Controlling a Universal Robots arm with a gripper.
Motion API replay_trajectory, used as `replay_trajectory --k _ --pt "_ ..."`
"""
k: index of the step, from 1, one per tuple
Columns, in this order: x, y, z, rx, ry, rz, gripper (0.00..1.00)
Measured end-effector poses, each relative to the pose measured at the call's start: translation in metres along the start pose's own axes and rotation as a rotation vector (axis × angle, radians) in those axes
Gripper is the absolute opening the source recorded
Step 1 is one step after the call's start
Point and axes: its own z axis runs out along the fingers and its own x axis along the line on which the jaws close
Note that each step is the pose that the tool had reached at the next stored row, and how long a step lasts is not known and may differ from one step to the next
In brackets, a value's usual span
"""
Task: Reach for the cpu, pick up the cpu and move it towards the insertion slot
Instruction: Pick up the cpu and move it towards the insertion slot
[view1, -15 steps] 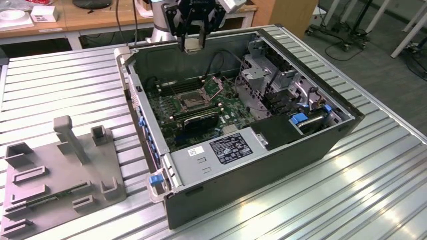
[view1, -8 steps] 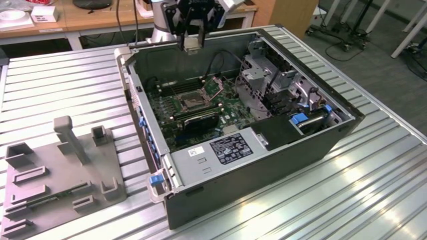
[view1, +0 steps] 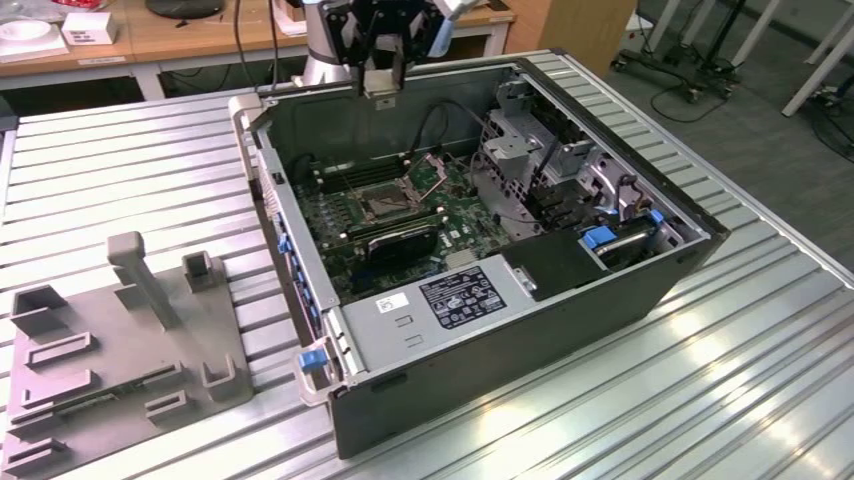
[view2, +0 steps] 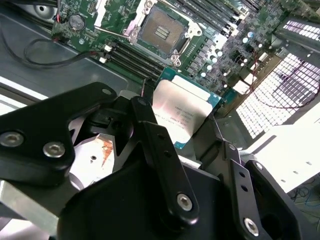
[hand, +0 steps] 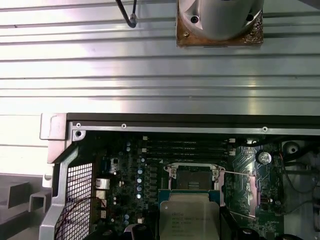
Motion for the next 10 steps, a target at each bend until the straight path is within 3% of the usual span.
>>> replay_trajectory --k 10 --pt "-0.0001 0.0073 0.0007 0.0000 0.0000 0.000 0.55"
